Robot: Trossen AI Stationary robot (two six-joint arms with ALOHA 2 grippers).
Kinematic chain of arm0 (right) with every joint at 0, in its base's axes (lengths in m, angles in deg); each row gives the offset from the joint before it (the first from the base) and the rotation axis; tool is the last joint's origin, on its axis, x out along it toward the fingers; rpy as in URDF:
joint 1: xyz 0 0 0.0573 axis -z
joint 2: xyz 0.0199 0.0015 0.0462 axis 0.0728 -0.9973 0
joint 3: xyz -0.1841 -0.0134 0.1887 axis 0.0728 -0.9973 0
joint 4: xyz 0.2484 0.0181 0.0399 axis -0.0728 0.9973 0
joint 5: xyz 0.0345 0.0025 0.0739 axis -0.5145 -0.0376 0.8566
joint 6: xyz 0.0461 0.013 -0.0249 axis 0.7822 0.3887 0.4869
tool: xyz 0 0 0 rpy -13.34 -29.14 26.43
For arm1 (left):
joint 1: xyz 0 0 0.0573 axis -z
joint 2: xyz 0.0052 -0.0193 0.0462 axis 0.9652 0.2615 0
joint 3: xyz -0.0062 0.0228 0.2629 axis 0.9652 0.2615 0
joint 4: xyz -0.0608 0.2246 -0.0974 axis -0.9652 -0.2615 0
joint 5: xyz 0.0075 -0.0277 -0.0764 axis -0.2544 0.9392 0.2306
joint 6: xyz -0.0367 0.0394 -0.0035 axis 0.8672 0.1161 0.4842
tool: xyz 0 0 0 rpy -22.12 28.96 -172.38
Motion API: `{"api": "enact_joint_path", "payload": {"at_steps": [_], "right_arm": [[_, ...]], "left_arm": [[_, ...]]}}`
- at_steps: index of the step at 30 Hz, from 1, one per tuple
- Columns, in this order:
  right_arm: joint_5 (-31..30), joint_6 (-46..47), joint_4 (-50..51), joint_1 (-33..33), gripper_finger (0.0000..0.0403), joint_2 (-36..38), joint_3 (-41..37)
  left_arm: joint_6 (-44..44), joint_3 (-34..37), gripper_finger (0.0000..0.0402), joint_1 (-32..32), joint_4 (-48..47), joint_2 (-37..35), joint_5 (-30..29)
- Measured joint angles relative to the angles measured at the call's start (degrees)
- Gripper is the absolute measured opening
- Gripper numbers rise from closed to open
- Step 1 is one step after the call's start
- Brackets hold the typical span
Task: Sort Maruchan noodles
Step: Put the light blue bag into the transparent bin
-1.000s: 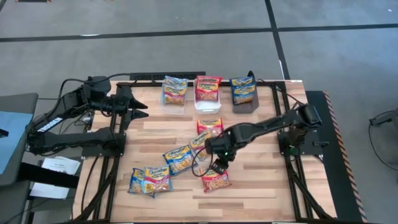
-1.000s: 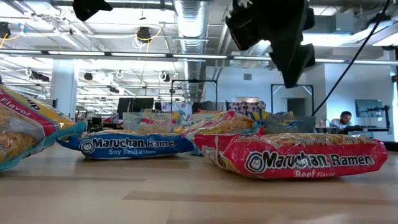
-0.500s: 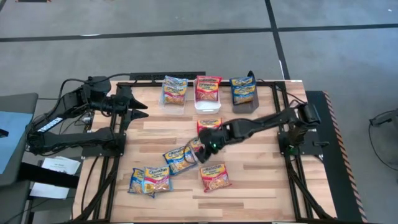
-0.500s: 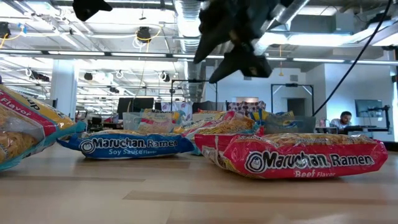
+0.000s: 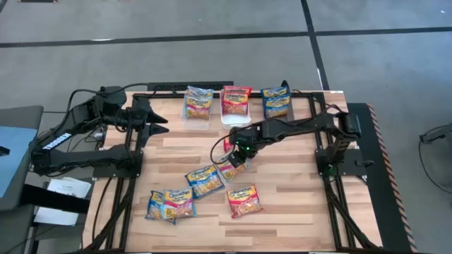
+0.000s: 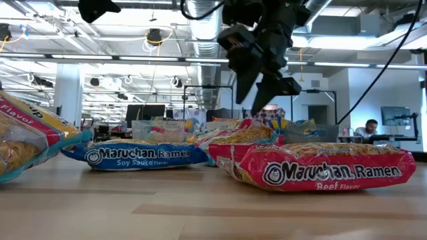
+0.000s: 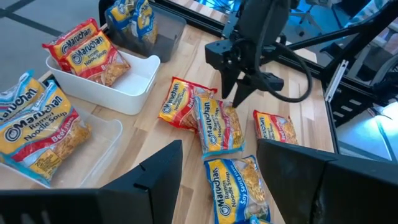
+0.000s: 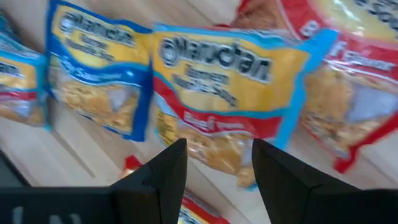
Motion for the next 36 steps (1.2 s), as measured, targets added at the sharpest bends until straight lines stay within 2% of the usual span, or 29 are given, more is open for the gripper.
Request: {"api": "enact_joint_path", "payload": {"at_steps": [5,15,21,33,36], "right_arm": [[-0.3,-3.1,1.2,1.0,0.0202,0.0,0.0],[-6.1,-6.0,1.8,1.4,0.0202,0.0,-0.2],[-5.6,-6.2,-0.4,1.8,0.0202,0.0,-3.4],[-5.8,-6.5,-3.7,2.1,0.0202,-0.1,-3.5],[-5.7,-6.7,-4.2,2.0,0.0202,-2.2,-3.6]], "left_arm": [[0.7,0.0,0.0194,0.0,0.0,0.0,-0.1],[1.3,0.0,0.0194,0.0,0.1,0.0,-3.0],[1.6,0.0,0.0194,0.0,0.5,0.0,-3.1],[2.9,0.0,0.0194,0.0,0.5,0.0,-3.1],[3.0,0.0,0.0194,0.0,0.5,0.0,-3.1]]}}
